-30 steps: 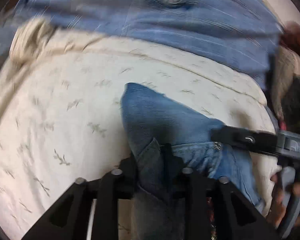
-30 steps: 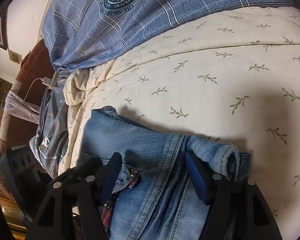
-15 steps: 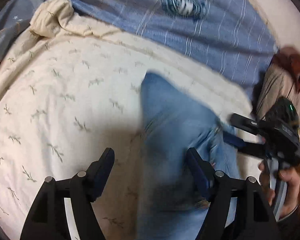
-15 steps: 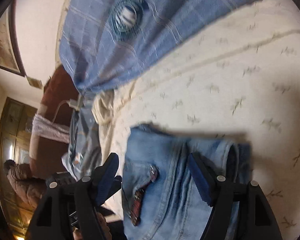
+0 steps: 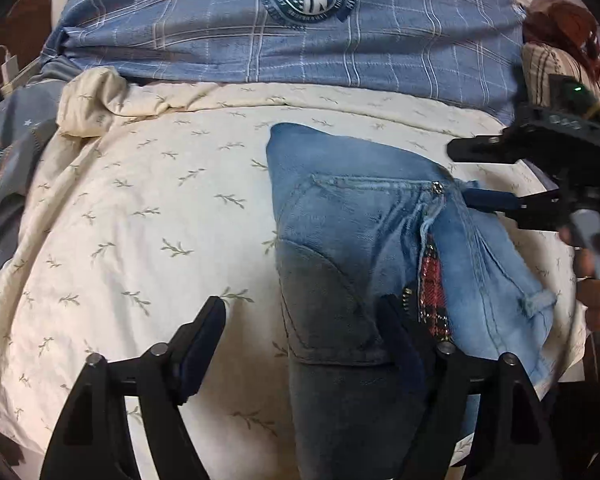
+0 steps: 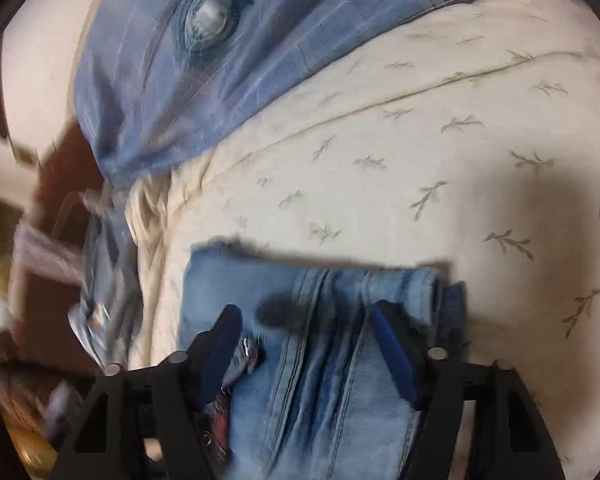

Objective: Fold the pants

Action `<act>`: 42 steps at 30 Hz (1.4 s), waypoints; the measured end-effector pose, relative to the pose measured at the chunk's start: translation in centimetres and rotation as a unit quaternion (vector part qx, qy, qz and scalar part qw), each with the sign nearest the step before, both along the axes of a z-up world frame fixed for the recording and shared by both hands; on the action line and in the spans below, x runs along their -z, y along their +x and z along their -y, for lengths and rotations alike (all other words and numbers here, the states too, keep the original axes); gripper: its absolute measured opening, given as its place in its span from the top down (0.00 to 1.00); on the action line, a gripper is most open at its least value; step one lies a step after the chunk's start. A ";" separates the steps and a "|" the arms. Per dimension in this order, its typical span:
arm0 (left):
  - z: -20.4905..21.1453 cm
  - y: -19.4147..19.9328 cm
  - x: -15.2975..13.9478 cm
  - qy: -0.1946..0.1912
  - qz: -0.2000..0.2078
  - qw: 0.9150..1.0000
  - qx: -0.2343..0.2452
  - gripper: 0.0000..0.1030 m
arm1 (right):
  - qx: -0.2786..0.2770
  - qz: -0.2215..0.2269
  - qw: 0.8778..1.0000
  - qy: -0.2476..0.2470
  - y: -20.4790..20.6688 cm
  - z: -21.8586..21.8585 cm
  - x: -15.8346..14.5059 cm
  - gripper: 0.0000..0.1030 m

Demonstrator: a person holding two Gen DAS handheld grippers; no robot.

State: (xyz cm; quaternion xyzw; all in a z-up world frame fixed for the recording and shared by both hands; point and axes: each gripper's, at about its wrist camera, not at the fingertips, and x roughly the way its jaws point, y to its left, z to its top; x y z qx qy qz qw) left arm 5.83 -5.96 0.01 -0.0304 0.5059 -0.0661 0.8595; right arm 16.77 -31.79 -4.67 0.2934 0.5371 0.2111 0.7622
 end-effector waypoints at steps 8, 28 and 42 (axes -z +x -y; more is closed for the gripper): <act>0.0 -0.1 -0.4 0.011 0.003 1.000 -0.003 0.22 | -0.015 0.010 0.999 -0.050 0.0 -0.7 0.7 0.23; 4.2 -2.2 0.1 0.061 0.039 0.997 0.038 0.13 | 0.005 -0.016 0.998 0.059 -7.9 5.0 2.9 0.22; 3.6 -2.1 1.0 0.023 0.028 0.999 0.039 0.12 | -0.013 0.026 0.987 -0.157 -8.9 0.0 0.1 0.79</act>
